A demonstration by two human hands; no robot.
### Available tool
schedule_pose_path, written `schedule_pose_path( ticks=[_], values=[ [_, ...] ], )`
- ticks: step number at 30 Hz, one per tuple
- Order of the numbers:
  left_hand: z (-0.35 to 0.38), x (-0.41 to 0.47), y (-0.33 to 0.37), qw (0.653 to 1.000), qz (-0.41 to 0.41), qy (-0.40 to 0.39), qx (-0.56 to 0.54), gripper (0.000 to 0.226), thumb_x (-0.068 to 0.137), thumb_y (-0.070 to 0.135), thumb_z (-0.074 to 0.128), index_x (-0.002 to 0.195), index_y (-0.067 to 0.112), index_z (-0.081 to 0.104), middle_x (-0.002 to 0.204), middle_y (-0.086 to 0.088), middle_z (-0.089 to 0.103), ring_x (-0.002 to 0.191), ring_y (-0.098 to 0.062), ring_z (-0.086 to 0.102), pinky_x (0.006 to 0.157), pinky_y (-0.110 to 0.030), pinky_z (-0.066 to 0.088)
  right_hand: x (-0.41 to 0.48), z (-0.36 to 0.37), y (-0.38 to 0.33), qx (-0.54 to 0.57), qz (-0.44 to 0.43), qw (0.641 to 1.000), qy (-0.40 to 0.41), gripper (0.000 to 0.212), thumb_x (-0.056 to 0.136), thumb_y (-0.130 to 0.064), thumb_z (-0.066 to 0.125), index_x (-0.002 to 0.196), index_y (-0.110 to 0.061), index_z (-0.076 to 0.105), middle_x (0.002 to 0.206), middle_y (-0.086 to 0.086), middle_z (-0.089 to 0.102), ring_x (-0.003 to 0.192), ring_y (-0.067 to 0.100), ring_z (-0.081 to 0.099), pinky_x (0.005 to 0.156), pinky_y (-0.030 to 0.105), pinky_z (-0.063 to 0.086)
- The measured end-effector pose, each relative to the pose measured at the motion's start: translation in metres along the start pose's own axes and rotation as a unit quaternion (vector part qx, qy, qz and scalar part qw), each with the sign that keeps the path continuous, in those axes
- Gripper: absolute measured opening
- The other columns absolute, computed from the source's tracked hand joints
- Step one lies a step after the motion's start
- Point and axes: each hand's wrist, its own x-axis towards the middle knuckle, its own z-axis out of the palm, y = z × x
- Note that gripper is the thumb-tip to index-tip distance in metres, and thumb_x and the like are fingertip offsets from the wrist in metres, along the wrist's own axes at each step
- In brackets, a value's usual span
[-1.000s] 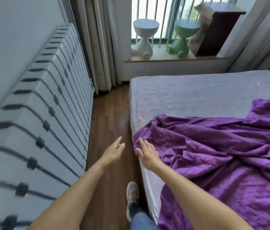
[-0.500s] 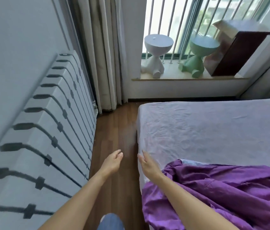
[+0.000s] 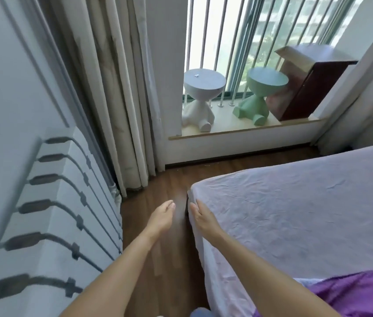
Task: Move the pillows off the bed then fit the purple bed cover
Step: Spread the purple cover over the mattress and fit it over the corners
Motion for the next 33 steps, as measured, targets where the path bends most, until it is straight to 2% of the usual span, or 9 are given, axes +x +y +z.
schedule_pose_path(
  ticks=[2, 5, 6, 8, 9, 11, 15, 20, 33],
  values=[
    [-0.008, 0.034, 0.01, 1.0, -0.005, -0.016, -0.002, 0.044, 0.098, 0.035, 0.037, 0.139, 0.019, 0.042, 0.143, 0.0, 0.045, 0.131, -0.016, 0.042, 0.113, -0.035, 0.031, 0.026, -0.001, -0.007, 0.009, 0.022, 1.0, 0.017, 0.04, 0.098, -0.046, 0.032, 0.126, -0.02, 0.044, 0.125, -0.011, 0.045, 0.122, 0.012, 0.041, 0.107, 0.033, 0.033],
    [-0.012, 0.076, 0.023, 0.999, -0.009, -0.039, -0.014, 0.043, 0.098, 0.033, 0.039, 0.139, 0.017, 0.043, 0.141, -0.001, 0.048, 0.13, -0.016, 0.044, 0.113, -0.036, 0.032, 0.064, -0.007, -0.012, -0.007, 0.04, 0.999, 0.036, 0.017, 0.1, -0.039, 0.032, 0.091, -0.029, 0.042, 0.089, -0.017, 0.042, 0.09, 0.006, 0.047, 0.086, 0.028, 0.037],
    [-0.014, 0.091, 0.029, 0.999, -0.008, -0.045, -0.018, 0.043, 0.098, 0.032, 0.039, 0.138, 0.017, 0.043, 0.14, -0.002, 0.048, 0.13, -0.016, 0.044, 0.113, -0.036, 0.032, 0.078, -0.012, -0.014, -0.01, 0.042, 0.998, 0.038, 0.016, 0.101, -0.037, 0.031, 0.092, -0.03, 0.043, 0.092, -0.012, 0.046, 0.092, 0.009, 0.051, 0.087, 0.031, 0.037],
    [-0.016, 0.132, 0.043, 0.998, -0.001, -0.064, -0.02, 0.043, 0.098, 0.032, 0.039, 0.138, 0.017, 0.044, 0.141, -0.004, 0.048, 0.131, -0.016, 0.043, 0.113, -0.037, 0.031, 0.115, -0.025, -0.021, -0.007, 0.043, 0.998, 0.045, 0.034, 0.101, -0.037, 0.03, 0.125, -0.018, 0.046, 0.124, 0.002, 0.05, 0.122, 0.022, 0.046, 0.103, 0.035, 0.032],
    [-0.016, 0.148, 0.052, 0.997, 0.006, -0.074, -0.019, 0.043, 0.099, 0.033, 0.038, 0.138, 0.017, 0.043, 0.141, -0.003, 0.047, 0.131, -0.016, 0.042, 0.114, -0.037, 0.03, 0.13, -0.032, -0.026, -0.005, 0.044, 0.998, 0.05, 0.047, 0.102, -0.036, 0.029, 0.138, -0.008, 0.036, 0.14, 0.008, 0.043, 0.133, 0.024, 0.036, 0.109, 0.034, 0.026],
    [-0.016, 0.181, 0.071, 0.996, 0.022, -0.09, -0.016, 0.043, 0.099, 0.032, 0.038, 0.138, 0.016, 0.043, 0.142, -0.003, 0.046, 0.132, -0.015, 0.041, 0.115, -0.036, 0.029, 0.167, -0.043, -0.033, 0.015, 0.034, 0.997, 0.061, 0.056, 0.102, -0.037, 0.029, 0.148, -0.007, 0.021, 0.154, 0.008, 0.025, 0.142, 0.021, 0.023, 0.114, 0.031, 0.018],
    [-0.017, 0.258, 0.114, 0.993, 0.044, -0.112, 0.009, 0.043, 0.099, 0.031, 0.037, 0.139, 0.015, 0.041, 0.143, -0.003, 0.045, 0.133, -0.015, 0.041, 0.114, -0.034, 0.028, 0.236, -0.072, -0.053, 0.052, 0.037, 0.994, 0.089, 0.057, 0.102, -0.037, 0.029, 0.149, -0.008, 0.016, 0.157, 0.006, 0.018, 0.145, 0.017, 0.015, 0.115, 0.028, 0.013],
    [-0.001, 0.34, 0.169, 0.986, 0.071, -0.149, 0.014, 0.043, 0.099, 0.034, 0.036, 0.139, 0.018, 0.042, 0.142, -0.004, 0.046, 0.131, -0.017, 0.043, 0.114, -0.036, 0.029, 0.294, -0.132, -0.07, 0.054, 0.071, 0.984, 0.153, 0.055, 0.102, -0.035, 0.03, 0.144, 0.0, 0.025, 0.152, 0.012, 0.028, 0.141, 0.023, 0.026, 0.112, 0.031, 0.021],
    [0.025, 0.514, 0.258, 0.948, 0.104, -0.298, 0.045, 0.044, 0.098, 0.039, 0.036, 0.139, 0.022, 0.043, 0.142, 0.002, 0.047, 0.131, -0.013, 0.042, 0.115, -0.036, 0.029, 0.446, -0.197, -0.099, 0.107, 0.179, 0.942, 0.265, 0.059, 0.101, -0.041, 0.028, 0.149, -0.009, 0.018, 0.157, 0.006, 0.019, 0.144, 0.018, 0.018, 0.115, 0.03, 0.016]
  ],
)
